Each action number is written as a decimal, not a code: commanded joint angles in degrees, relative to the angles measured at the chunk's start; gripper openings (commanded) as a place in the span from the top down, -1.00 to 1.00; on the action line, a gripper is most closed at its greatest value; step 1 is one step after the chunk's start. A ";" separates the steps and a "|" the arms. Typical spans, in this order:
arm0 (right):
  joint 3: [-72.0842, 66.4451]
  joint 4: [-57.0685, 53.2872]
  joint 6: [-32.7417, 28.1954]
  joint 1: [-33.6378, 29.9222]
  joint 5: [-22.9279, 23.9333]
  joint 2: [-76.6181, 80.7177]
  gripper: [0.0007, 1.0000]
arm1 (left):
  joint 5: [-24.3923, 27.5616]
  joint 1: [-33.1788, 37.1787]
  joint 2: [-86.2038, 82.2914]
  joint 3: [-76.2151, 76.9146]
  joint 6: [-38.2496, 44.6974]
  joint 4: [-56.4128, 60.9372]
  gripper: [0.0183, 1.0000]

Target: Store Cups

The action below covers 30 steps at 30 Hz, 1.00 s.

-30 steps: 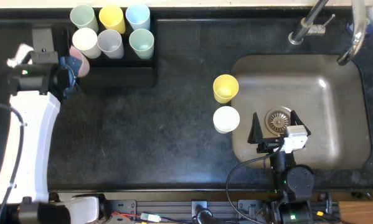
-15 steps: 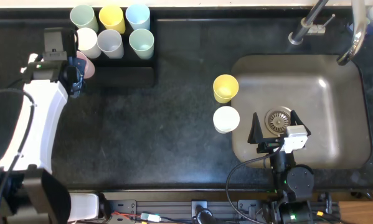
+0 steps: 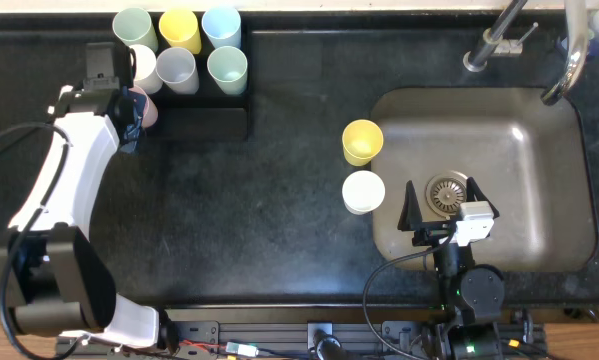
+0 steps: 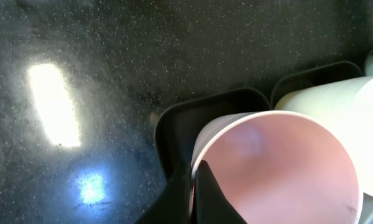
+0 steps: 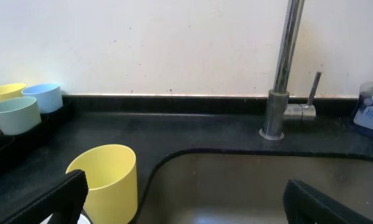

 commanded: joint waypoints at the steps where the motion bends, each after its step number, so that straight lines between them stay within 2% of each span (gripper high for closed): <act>1: -0.74 0.37 -0.15 -0.39 0.22 -0.59 -0.99 | -2.21 0.66 1.22 -0.44 -0.61 0.72 0.96; 5: -0.74 0.37 -0.15 -0.39 0.22 -0.59 -1.00 | -2.25 0.66 1.57 -0.44 -0.61 0.98 0.93; 12: -0.74 0.37 -0.15 -0.39 0.22 -0.59 -0.99 | -2.80 0.63 1.95 -0.44 -0.61 1.07 0.69; 14: -0.74 0.37 -0.15 -0.39 0.22 -0.59 -0.99 | -3.13 0.63 1.81 -0.44 -0.59 1.11 0.36; 17: -0.74 0.37 -0.15 -0.39 0.22 -0.59 -1.00 | -3.72 0.63 0.44 -0.44 0.33 1.40 0.11; 26: -0.74 0.37 -0.15 -0.39 0.22 -0.59 -1.00 | -6.91 0.57 -13.20 -0.44 10.08 1.86 -0.23; 30: -0.74 0.37 -0.15 -0.39 0.22 -0.59 -0.99 | -6.67 -0.55 -19.82 -0.44 20.96 5.22 -0.35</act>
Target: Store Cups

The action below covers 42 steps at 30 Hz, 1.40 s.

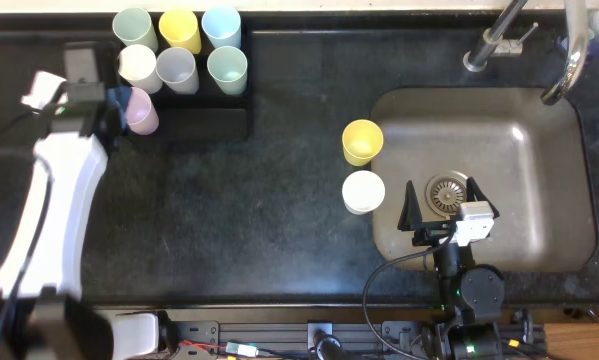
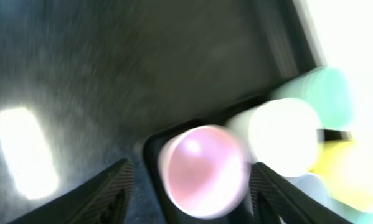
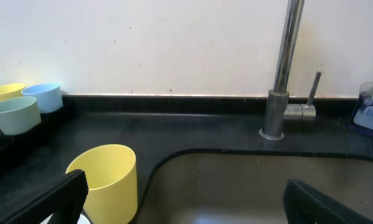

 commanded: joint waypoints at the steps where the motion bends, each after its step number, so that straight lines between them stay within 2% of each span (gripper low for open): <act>1: -0.74 0.37 -0.20 -0.39 0.22 -0.59 -0.99 | -1.60 -1.20 -7.87 0.28 15.52 3.91 -0.40; 3: -0.74 0.37 -0.20 -0.39 0.22 -0.59 -0.99 | 0.85 -2.78 -9.86 0.28 23.08 7.41 -0.50; 6: -0.74 0.37 -0.20 -0.39 0.22 -0.59 -1.00 | 7.48 -6.14 -10.88 0.37 32.17 12.61 -0.64; 11: -0.74 0.37 -0.20 -0.39 0.22 -0.59 -1.00 | 17.55 -13.84 -8.68 0.85 37.94 17.20 -0.83; 14: -0.74 0.37 -0.20 -0.39 0.22 -0.59 -0.99 | 20.52 -20.85 -3.85 4.07 38.86 15.61 -0.85; 21: -0.74 0.37 -0.20 -0.39 0.22 -0.59 -1.00 | 19.12 -37.66 14.16 22.99 35.89 -3.13 -0.83; 26: -0.74 0.37 -0.20 -0.39 0.22 -0.59 -0.99 | 18.56 -44.28 24.98 34.10 32.39 -13.75 -0.80; 31: -0.74 0.37 -0.20 -0.39 0.22 -0.59 -0.99 | 20.55 -46.29 30.91 35.95 29.86 -16.09 -0.79; 42: -0.74 0.37 -0.20 -0.39 0.22 -0.59 -1.00 | 18.78 -46.40 38.38 35.98 27.76 -13.81 -0.55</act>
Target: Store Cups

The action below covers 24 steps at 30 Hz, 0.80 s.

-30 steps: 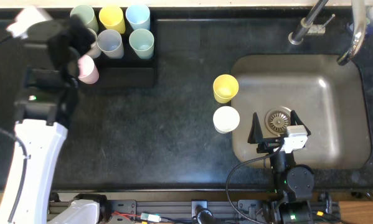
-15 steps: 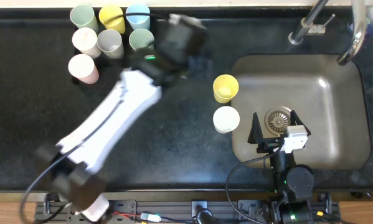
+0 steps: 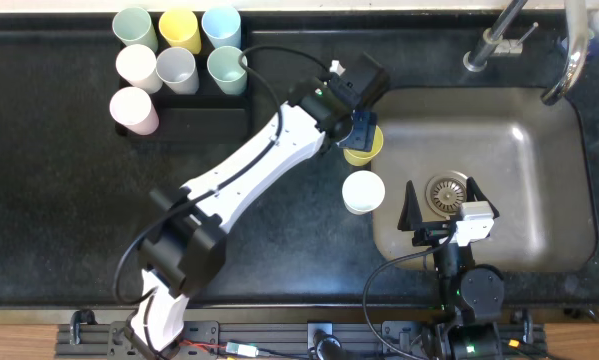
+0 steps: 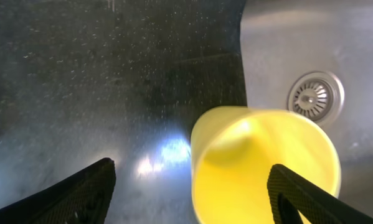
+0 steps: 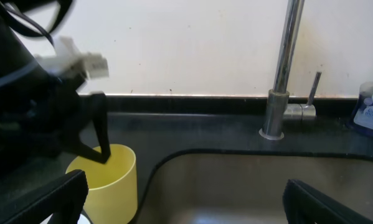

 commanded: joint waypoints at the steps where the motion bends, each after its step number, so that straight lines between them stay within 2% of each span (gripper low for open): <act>1: -0.74 0.37 -0.17 -0.39 0.22 -0.59 -0.99 | -0.85 0.13 2.08 1.44 -1.29 1.31 -0.50; 3: -0.74 0.37 -0.17 -0.39 0.22 -0.59 -1.00 | -0.85 0.13 2.75 1.44 -1.27 1.73 -0.31; 7: -0.74 0.37 -0.17 -0.39 0.22 -0.59 -0.99 | -0.85 0.17 2.99 1.44 -1.25 2.54 0.25; 13: -0.74 0.37 -0.17 -0.39 0.22 -0.59 -1.00 | -0.83 0.17 2.99 1.42 -1.25 3.50 0.71; 18: -0.74 0.37 -0.17 -0.39 0.22 -0.59 -1.00 | -0.87 0.20 2.99 1.44 -1.22 3.65 0.96; 21: -0.74 0.37 -0.17 -0.39 0.22 -0.59 -1.00 | -1.86 0.28 2.62 1.44 -1.20 3.63 0.97; 24: -0.74 0.37 -0.17 -0.39 0.22 -0.59 -1.00 | -5.22 0.63 0.04 1.42 -1.22 3.61 0.97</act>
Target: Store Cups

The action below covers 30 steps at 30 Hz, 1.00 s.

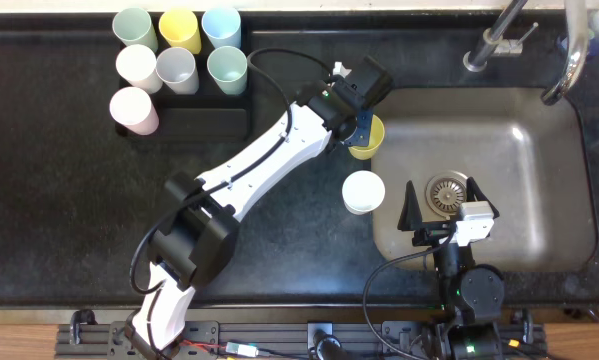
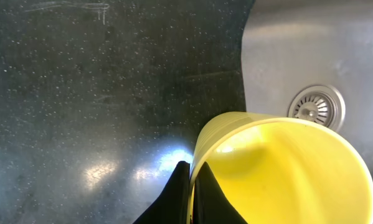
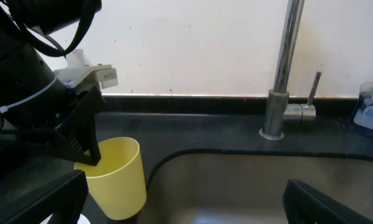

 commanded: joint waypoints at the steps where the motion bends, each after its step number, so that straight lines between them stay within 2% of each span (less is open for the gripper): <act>1: -0.74 0.35 -0.17 -0.39 0.22 -0.59 -0.99 | -5.90 0.96 -3.89 1.38 -0.24 0.17 0.97; 5: -0.74 0.35 -0.17 -0.39 0.22 -0.59 -0.99 | -14.29 4.28 -13.11 0.11 -7.02 0.13 0.96; 11: -0.74 0.35 -0.17 -0.39 0.22 -0.59 -1.00 | -19.50 14.80 -28.02 -6.10 -20.98 -0.22 0.97; 13: -0.74 0.35 -0.17 -0.39 0.22 -0.59 -1.00 | -19.45 18.78 -32.04 -9.53 -25.83 -0.72 0.97; 16: -0.74 0.35 -0.17 -0.39 0.22 -0.59 -1.00 | -19.21 23.93 -37.00 -15.82 -37.83 -3.96 0.97; 20: -0.74 0.35 -0.17 -0.39 0.22 -0.59 -0.99 | -14.38 28.52 -39.56 -24.44 -52.74 -7.63 0.97; 23: -0.74 0.35 -0.17 -0.39 0.22 -0.59 -1.00 | -11.63 29.88 -38.84 -29.42 -57.18 -7.61 0.96; 30: -0.74 0.35 -0.17 -0.39 0.22 -0.59 -1.00 | -14.32 29.99 -35.65 -31.63 -58.73 -7.17 0.97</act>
